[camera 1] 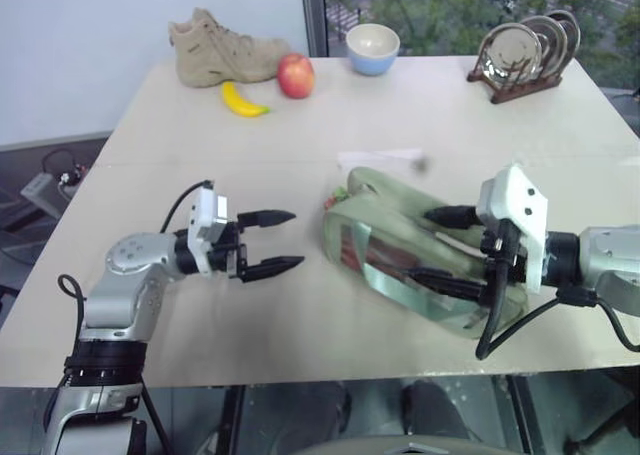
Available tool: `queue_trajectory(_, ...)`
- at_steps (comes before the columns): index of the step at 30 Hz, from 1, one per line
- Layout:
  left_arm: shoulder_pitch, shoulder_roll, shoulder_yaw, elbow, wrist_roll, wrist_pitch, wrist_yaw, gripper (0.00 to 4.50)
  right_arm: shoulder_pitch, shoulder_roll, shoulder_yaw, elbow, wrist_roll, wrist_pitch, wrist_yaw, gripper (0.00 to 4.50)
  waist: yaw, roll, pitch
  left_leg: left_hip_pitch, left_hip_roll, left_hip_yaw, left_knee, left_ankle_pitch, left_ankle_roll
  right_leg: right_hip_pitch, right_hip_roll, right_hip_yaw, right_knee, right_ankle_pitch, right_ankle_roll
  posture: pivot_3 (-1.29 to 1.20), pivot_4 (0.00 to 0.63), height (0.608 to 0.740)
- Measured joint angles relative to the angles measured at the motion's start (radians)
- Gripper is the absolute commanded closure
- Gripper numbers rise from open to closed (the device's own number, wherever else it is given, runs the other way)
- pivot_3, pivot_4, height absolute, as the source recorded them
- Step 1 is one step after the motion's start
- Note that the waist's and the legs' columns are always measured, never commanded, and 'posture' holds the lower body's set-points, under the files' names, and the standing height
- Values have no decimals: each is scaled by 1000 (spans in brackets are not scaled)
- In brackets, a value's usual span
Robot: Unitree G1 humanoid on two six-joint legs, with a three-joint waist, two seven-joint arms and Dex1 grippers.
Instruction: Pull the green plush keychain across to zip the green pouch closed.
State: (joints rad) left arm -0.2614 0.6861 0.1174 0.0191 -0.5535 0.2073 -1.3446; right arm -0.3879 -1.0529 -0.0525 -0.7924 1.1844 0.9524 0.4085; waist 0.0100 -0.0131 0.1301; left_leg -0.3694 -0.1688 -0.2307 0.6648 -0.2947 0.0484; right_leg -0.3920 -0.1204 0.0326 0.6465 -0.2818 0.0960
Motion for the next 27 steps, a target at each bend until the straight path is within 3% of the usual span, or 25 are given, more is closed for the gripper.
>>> queue_trajectory(3, 17, 0, 5, -5, 0, 0, 5, 0, -1, 13, 1, 15, -35, -2, 20, 777, 0, 0, 0, 0, 0, 0, 1, 0, 0, 0, 0, 0, 1, 0, 0, 0, 150, 740)
queue_trajectory(4, 24, 0, 9, -6, 0, -2, 11, 0, -2, 22, 2, 25, -44, -2, 24, 1403, 1, 0, 0, 0, 0, 0, 1, 0, 0, 0, 0, 0, 1, 0, 0, 0, 150, 740)
queue_trajectory(8, 32, 0, 26, -7, 0, -10, 22, 0, -14, 26, 17, 30, -98, -8, 55, 2942, 2, 0, 0, 0, 0, 0, 1, 0, 0, 0, 0, 0, 1, 0, 0, 0, 150, 740)
queue_trajectory(9, 32, 0, 30, -7, 0, -15, 23, 0, -19, 28, 23, 30, -122, -19, 71, 3565, 1, 0, 0, 0, 0, 0, 1, 0, 0, 0, 0, 0, 1, 0, 0, 0, 150, 740)
queue_trajectory(11, 33, -1, 30, -7, 0, -20, 30, 0, -25, 38, 35, 30, -163, -36, 98, 4381, 1, 0, 0, 0, 0, 0, 1, 0, 0, -1, 0, 0, 1, 0, 0, 0, 150, 740)
queue_trajectory(20, 36, -19, 32, -7, 0, -39, 75, 0, -103, 42, 87, 95, -425, -204, 282, 4451, -1, 0, 0, 0, 0, 1, 1, 0, 0, -2, 0, 1, 2, 0, 0, 0, 150, 740)
queue_trajectory(27, 47, -43, 39, -8, 0, -28, 144, 0, -251, 67, 207, 353, -743, -541, 498, 4451, -12, 0, 0, -1, 0, 2, 2, 0, 0, -2, 0, 1, 2, 0, 0, 0, 150, 740)
